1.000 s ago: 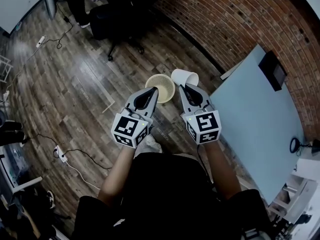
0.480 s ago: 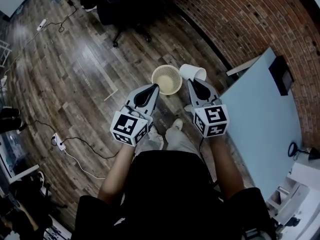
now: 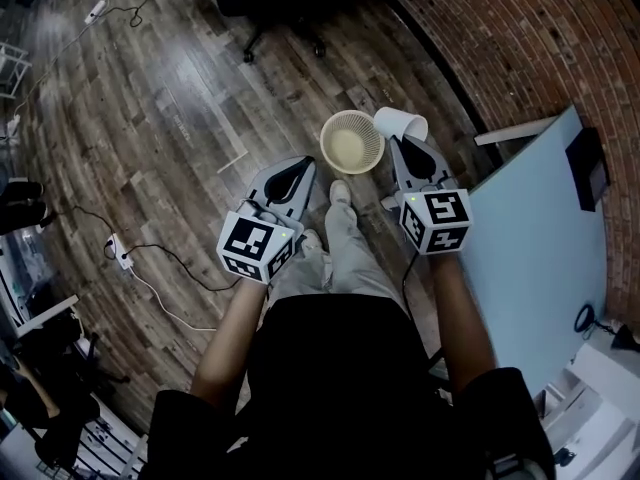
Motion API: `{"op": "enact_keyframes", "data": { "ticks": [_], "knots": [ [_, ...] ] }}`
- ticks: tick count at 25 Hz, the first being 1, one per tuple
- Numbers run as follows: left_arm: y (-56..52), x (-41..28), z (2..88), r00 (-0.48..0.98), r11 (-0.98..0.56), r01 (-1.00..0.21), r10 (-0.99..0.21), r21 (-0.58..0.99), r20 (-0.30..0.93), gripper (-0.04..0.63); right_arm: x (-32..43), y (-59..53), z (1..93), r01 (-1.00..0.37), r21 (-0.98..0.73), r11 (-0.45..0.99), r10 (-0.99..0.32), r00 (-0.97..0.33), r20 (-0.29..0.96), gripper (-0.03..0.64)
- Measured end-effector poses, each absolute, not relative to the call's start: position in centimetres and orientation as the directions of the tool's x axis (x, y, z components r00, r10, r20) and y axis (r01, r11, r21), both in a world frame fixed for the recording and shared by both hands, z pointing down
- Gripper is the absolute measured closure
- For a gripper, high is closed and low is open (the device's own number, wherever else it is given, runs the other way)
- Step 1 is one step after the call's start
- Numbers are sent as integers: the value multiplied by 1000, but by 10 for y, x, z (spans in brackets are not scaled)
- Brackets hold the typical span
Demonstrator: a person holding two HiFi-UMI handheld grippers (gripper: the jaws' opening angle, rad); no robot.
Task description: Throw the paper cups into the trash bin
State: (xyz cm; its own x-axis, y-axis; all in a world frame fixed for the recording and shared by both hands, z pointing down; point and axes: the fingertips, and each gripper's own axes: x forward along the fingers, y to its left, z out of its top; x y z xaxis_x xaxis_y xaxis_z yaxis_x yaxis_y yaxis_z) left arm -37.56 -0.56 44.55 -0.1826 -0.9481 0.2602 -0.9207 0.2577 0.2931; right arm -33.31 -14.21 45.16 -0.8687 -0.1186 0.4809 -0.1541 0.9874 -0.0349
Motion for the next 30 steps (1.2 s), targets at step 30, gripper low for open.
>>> {"op": "enact_keyframes", "data": {
  "ticks": [30],
  "knots": [
    [-149, -420, 679, -18, 255, -885, -856, 391, 517, 586, -383, -241, 803, -267, -258, 929, 32, -634, 772, 597]
  ]
}}
